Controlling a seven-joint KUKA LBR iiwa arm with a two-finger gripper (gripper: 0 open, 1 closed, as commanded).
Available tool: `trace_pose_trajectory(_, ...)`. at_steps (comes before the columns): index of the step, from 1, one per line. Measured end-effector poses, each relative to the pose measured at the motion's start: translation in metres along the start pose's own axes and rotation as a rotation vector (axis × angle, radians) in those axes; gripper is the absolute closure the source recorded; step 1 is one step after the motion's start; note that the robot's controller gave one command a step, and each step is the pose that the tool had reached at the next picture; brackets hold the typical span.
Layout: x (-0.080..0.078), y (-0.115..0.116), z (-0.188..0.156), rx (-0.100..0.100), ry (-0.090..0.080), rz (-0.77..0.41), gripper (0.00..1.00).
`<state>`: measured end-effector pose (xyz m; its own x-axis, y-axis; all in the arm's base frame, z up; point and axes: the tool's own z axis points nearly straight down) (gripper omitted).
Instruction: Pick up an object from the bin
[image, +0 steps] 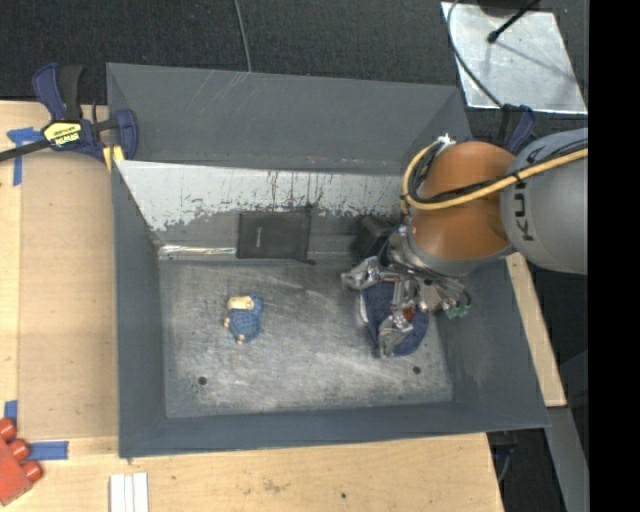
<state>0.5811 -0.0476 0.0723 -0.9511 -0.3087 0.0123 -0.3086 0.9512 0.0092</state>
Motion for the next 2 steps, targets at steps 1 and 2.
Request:
trace_pose_trajectory(1, -0.032, 0.001, -0.023, -0.01, 0.021, -0.129, 0.0)
trace_pose_trajectory(2, 0.013, -0.042, -0.035, -0.001, 0.001, -0.15, 0.0)
